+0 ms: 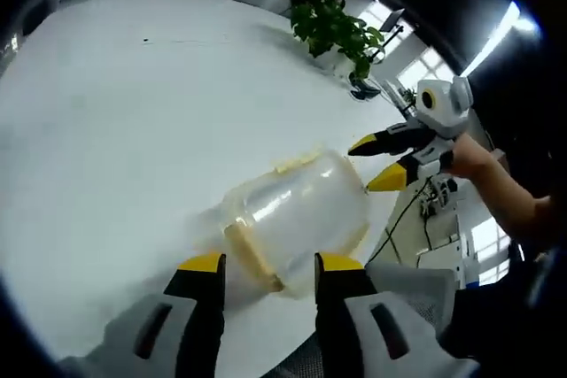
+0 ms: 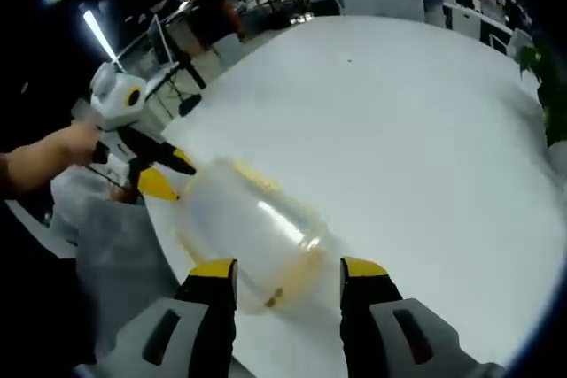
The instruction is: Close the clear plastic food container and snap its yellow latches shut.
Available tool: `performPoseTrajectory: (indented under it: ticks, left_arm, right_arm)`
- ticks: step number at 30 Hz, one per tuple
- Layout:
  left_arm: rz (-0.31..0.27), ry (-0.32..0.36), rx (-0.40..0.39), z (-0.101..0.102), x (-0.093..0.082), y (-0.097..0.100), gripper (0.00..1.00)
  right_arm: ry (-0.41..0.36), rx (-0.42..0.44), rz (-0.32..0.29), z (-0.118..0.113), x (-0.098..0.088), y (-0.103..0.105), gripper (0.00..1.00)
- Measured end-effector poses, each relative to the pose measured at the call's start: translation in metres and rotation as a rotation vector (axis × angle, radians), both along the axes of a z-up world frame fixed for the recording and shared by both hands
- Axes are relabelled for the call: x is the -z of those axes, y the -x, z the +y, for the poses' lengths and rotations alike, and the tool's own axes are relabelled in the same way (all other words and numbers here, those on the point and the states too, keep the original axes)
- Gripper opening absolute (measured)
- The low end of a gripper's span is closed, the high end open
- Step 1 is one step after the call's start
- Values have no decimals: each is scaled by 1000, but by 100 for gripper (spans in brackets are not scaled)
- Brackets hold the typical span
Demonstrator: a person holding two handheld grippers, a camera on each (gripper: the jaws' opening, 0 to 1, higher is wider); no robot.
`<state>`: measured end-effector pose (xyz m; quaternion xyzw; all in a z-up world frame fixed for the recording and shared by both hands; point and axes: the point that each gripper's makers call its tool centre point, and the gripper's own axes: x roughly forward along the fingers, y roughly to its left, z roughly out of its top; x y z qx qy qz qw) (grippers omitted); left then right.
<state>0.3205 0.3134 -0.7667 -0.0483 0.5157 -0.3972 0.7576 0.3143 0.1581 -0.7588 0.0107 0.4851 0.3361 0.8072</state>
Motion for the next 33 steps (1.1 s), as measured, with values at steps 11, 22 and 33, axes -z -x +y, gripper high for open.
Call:
performPoseTrajectory:
  ticks: [11, 22, 33]
  left_arm:
    - [-12, -16, -16, 3, 6, -3, 37]
    - [-61, -37, -8, -2, 5, -7, 34]
    - [-97, -45, 6, -8, 6, -3, 31]
  right_arm:
    - [-9, 71, 32, -1, 8, 4, 40]
    - [5, 90, 36, -2, 12, 8, 33]
    - [21, 68, 24, 2, 12, 10, 27]
